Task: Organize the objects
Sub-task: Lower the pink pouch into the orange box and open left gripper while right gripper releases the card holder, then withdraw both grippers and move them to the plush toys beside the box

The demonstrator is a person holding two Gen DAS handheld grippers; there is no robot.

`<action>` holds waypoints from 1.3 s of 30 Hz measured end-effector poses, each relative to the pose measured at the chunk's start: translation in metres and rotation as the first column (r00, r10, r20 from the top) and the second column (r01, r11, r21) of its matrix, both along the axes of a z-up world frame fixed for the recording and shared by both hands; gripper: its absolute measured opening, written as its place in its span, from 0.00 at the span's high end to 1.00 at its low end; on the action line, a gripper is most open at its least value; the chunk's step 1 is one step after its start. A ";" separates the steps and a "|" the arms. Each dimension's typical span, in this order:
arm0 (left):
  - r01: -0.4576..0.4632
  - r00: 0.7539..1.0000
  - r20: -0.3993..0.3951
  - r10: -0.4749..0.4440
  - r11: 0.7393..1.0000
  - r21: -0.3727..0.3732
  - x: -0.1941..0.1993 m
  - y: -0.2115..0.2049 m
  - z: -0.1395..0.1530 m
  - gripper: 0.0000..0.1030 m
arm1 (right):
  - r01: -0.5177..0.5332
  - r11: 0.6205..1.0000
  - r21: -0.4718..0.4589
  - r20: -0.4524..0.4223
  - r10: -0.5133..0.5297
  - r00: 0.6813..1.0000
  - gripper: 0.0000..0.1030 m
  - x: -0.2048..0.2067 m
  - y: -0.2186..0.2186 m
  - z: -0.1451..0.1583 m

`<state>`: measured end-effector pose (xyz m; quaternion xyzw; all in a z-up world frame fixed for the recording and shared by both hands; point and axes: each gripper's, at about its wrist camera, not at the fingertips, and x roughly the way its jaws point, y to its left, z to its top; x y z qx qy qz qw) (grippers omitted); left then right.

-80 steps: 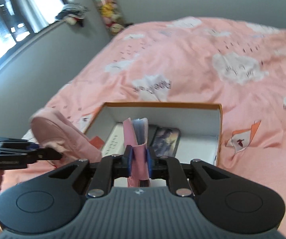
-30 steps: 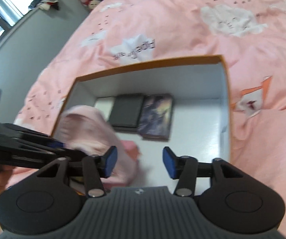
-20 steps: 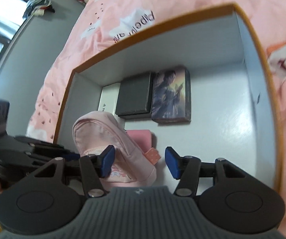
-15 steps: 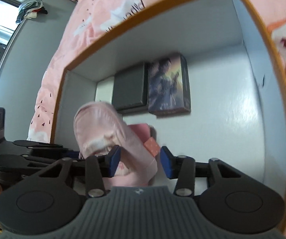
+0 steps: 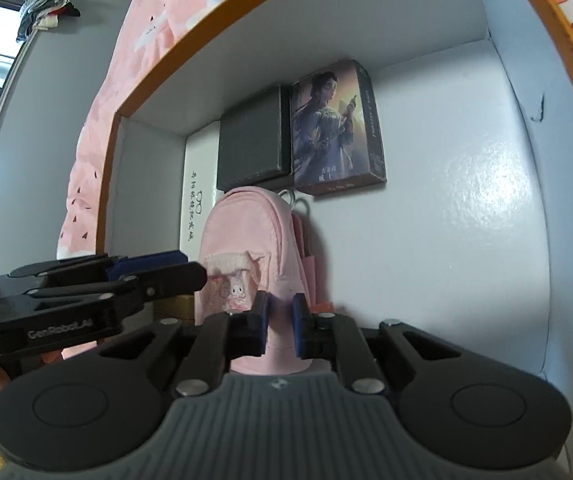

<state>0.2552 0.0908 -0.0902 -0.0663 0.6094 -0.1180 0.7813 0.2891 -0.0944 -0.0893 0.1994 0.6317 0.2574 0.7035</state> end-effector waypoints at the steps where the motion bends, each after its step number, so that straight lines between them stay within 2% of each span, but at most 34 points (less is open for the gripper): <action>1: 0.000 1.000 -0.004 0.000 1.000 0.007 0.000 0.000 -0.003 0.68 | -0.007 1.000 -0.009 0.003 0.007 1.000 0.87 0.000 0.001 0.000; 4: 0.007 1.000 0.006 -0.007 0.999 0.040 -0.001 -0.002 -0.008 0.69 | -0.017 1.000 -0.022 0.016 0.018 1.000 0.87 -0.001 0.003 -0.001; 7: -0.009 1.000 0.025 0.009 0.999 0.033 -0.003 0.000 -0.005 0.69 | -0.024 0.999 -0.026 0.034 0.025 0.999 0.85 -0.002 0.003 0.001; 9: -0.021 0.997 0.073 0.019 0.999 0.025 -0.009 0.001 0.001 0.69 | -0.036 0.998 -0.042 0.074 0.039 0.996 0.84 -0.005 0.002 0.010; 12: -0.024 0.984 0.179 0.021 1.000 0.015 -0.026 -0.004 0.019 0.69 | -0.047 0.996 -0.082 0.181 0.061 0.982 0.82 -0.016 0.000 0.033; 14: -0.025 0.969 0.244 0.026 1.000 -0.006 -0.040 -0.009 0.035 0.69 | -0.046 0.993 -0.106 0.268 0.073 0.961 0.80 -0.026 -0.005 0.051; 16: -0.017 0.948 0.318 0.023 1.000 -0.022 -0.055 -0.017 0.051 0.69 | -0.031 0.991 -0.133 0.348 0.076 0.934 0.68 -0.039 -0.012 0.069; 17: -0.010 0.932 0.362 0.017 1.000 -0.022 -0.064 -0.022 0.060 0.69 | -0.017 0.989 -0.144 0.388 0.073 0.919 0.66 -0.047 -0.016 0.079; 19: 0.002 0.902 0.432 0.003 1.000 -0.010 -0.081 -0.034 0.075 0.69 | 0.009 0.987 -0.163 0.455 0.067 0.888 0.63 -0.063 -0.028 0.095; 21: 0.024 0.883 0.469 -0.014 1.000 -0.015 -0.095 -0.046 0.084 0.69 | 0.035 0.985 -0.167 0.501 0.054 0.864 0.63 -0.080 -0.041 0.109; 25: 0.102 0.886 0.459 -0.064 0.993 -0.060 -0.119 -0.065 0.084 0.69 | 0.085 0.976 -0.200 0.570 0.045 0.820 0.60 -0.116 -0.063 0.124; 27: 0.126 0.899 0.430 -0.081 0.989 -0.079 -0.127 -0.074 0.078 0.69 | 0.119 0.968 -0.222 0.601 0.040 0.798 0.60 -0.135 -0.075 0.125; 29: 0.112 0.920 0.387 -0.062 0.988 -0.108 -0.132 -0.080 0.067 0.69 | 0.162 0.955 -0.247 0.613 0.024 0.790 0.60 -0.149 -0.086 0.123; 32: 0.067 0.949 0.316 -0.006 0.981 -0.184 -0.137 -0.087 0.052 0.68 | 0.184 0.940 -0.286 0.592 0.023 0.805 0.60 -0.163 -0.100 0.114; 35: 0.034 0.969 0.247 0.029 0.968 -0.249 -0.140 -0.098 0.041 0.58 | 0.198 0.922 -0.332 0.555 0.021 0.832 0.62 -0.175 -0.109 0.099; 39: 0.005 0.978 0.204 0.037 0.979 -0.203 -0.141 -0.112 0.036 0.51 | 0.202 0.912 -0.358 0.499 0.003 0.867 0.62 -0.183 -0.122 0.077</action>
